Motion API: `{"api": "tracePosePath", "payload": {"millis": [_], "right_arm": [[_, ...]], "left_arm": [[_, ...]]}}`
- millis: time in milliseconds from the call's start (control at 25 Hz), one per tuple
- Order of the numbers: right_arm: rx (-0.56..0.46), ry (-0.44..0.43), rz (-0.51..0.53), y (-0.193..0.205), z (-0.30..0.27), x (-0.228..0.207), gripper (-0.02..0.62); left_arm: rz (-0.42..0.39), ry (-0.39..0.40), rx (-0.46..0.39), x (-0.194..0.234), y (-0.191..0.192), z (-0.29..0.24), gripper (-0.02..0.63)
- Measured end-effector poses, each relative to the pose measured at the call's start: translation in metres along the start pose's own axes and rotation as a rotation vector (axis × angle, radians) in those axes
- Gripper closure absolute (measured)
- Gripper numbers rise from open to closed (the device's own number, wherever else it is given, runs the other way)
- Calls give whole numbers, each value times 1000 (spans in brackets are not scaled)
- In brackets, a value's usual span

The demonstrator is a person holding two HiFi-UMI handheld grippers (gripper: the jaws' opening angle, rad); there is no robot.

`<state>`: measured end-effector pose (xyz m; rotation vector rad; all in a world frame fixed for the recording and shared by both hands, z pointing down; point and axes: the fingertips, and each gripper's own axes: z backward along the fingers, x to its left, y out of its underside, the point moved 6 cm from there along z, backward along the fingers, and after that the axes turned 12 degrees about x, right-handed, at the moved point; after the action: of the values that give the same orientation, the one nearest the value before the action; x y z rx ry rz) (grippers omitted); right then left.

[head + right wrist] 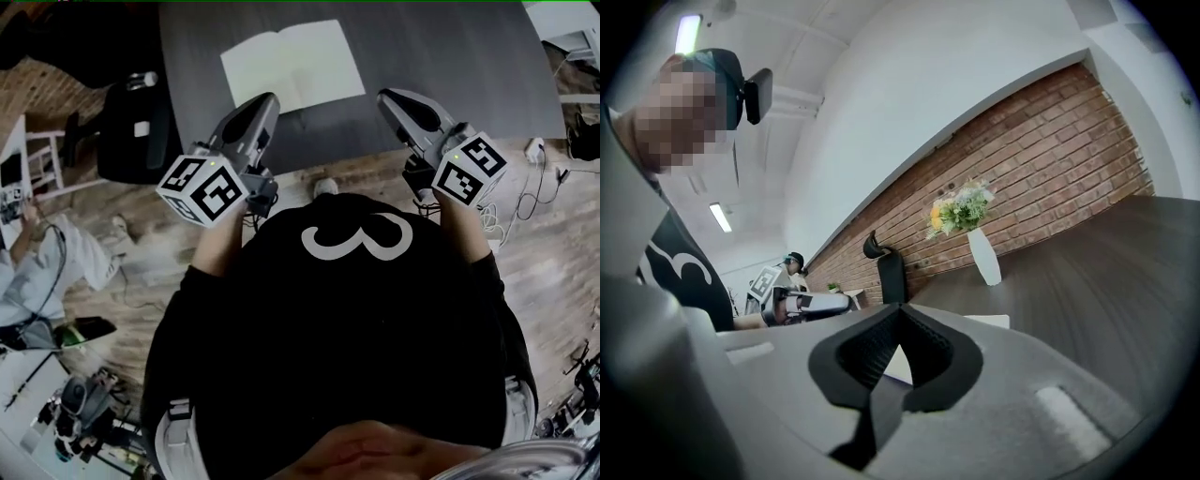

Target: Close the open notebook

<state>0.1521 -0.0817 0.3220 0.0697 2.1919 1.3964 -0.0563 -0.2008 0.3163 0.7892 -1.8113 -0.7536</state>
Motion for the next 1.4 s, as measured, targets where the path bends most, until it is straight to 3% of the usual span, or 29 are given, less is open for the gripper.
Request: {"api": "tracePosePath", "payload": {"millis": [440,720,800,920,1280,1400], "right_arm": [[108,-168,27,-27,-44,-55,594],[204,-289,43,-32,-70,-87,594],[223,-315,52,-33,-75,-95,594],[258,-357,74,-28,-81,-102,594],[313,-454,105,-21,-88,-106,594],[324,-466,125,-18,-88,-105,594]], "left_arm": [[212,-233,-91,32,18,-6,506],[515,-324,-210,47,59,-11,422],[631,-298,-293,52,67,-21,381],[812,-195,-454,56,80,-34,338],[1024,-170,-613,83,128,-37,267],[1038,-167,-625,92,135,-39,264]]}}
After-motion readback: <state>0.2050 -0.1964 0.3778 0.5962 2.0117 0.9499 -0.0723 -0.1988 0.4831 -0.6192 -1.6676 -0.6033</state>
